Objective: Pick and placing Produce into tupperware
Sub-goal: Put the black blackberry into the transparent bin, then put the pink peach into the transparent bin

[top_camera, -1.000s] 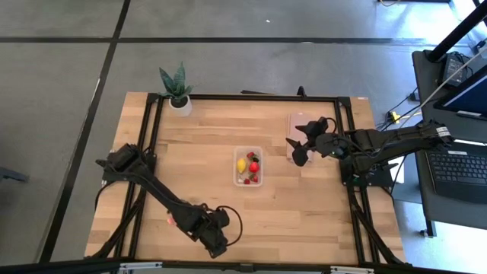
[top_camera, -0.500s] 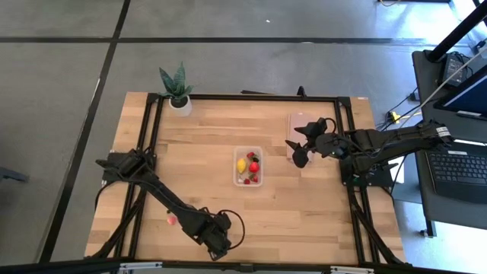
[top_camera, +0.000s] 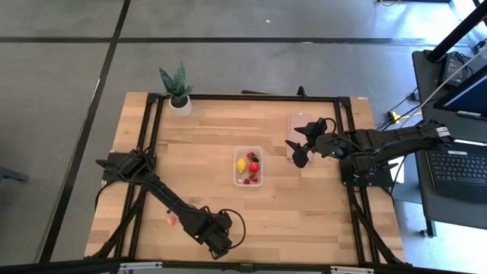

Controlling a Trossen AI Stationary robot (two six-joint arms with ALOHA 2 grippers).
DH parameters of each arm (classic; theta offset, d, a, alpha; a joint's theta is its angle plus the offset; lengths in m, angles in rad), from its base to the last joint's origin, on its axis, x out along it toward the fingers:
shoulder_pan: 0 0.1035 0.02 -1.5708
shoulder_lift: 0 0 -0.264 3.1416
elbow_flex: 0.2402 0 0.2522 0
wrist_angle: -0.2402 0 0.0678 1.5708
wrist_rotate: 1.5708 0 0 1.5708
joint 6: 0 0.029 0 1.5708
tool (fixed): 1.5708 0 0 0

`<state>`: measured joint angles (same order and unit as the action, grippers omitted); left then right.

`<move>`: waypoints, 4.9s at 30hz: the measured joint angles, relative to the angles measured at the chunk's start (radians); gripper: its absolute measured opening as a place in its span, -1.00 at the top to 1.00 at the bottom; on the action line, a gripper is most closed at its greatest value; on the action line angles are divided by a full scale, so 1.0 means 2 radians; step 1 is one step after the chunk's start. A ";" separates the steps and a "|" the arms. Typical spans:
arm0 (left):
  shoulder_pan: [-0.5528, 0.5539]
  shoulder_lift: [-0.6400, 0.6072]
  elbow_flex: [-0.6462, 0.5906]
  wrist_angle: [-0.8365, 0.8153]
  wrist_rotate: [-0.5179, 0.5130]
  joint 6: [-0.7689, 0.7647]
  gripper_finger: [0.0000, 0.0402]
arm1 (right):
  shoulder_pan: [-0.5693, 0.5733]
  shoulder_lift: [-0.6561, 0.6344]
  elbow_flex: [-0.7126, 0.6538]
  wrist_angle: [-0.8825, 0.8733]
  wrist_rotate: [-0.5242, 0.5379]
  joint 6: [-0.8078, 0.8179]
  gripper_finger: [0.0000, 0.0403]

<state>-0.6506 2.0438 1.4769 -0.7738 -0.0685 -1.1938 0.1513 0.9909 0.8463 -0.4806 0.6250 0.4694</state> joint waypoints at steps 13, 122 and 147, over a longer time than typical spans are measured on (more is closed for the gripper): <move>0.000 0.000 0.000 0.000 0.000 0.001 0.07 | 0.000 0.000 0.000 0.000 0.000 0.000 -0.46; 0.305 -0.034 -0.027 0.107 0.017 0.324 0.51 | 0.006 0.000 0.000 -0.037 -0.004 -0.001 -0.46; 0.287 -0.175 -0.027 0.028 -0.062 0.376 0.21 | 0.008 0.000 0.000 -0.035 -0.010 0.028 -0.46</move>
<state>-0.0759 1.6935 1.4235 -0.7176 -0.1924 -0.4422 0.1673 0.9913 0.8463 -0.5514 0.6044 0.5260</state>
